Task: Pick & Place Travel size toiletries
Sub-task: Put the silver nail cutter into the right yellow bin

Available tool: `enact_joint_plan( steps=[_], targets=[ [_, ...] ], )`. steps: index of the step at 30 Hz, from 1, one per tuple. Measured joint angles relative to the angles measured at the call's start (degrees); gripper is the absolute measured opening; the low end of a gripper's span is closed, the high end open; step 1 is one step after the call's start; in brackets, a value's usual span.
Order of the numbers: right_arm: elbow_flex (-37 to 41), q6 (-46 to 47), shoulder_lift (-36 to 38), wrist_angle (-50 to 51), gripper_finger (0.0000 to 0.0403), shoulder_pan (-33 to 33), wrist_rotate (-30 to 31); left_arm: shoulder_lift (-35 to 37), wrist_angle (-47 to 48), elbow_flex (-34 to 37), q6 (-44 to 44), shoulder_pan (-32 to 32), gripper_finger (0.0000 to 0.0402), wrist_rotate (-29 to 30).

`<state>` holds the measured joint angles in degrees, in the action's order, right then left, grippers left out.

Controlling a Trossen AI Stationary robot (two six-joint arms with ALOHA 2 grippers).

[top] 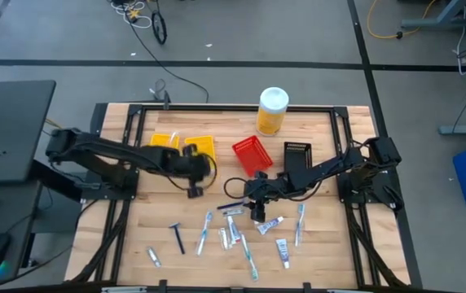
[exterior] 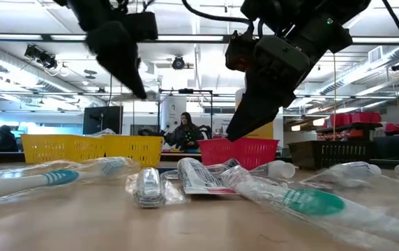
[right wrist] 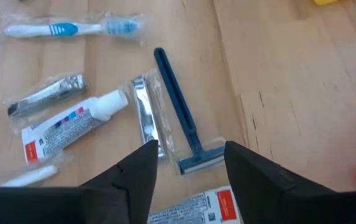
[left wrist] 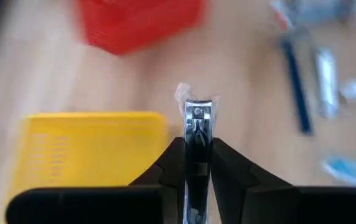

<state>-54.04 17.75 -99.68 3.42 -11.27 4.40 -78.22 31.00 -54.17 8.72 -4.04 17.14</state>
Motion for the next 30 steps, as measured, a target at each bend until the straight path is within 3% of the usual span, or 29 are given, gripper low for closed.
enact_joint_plan(
  steps=[3,8,17,30],
  targets=[
    [0.02,-0.06,0.00,-0.58,0.0200,0.00,0.01,3.45,2.99,-0.02,0.80,2.77,0.0056,3.48],
    [0.00,-0.15,0.00,-1.74,0.0204,0.00,0.00,3.66,4.52,0.07,-6.75,9.33,0.0056,1.77],
    [0.02,-0.19,0.00,-2.38,0.0191,0.00,0.00,-6.62,2.12,0.09,-12.74,19.53,0.0056,-3.79],
    [0.02,-0.19,0.00,-2.42,0.0196,0.00,0.01,-17.39,-3.08,0.08,-14.07,24.60,0.0066,-6.28]
  ],
)
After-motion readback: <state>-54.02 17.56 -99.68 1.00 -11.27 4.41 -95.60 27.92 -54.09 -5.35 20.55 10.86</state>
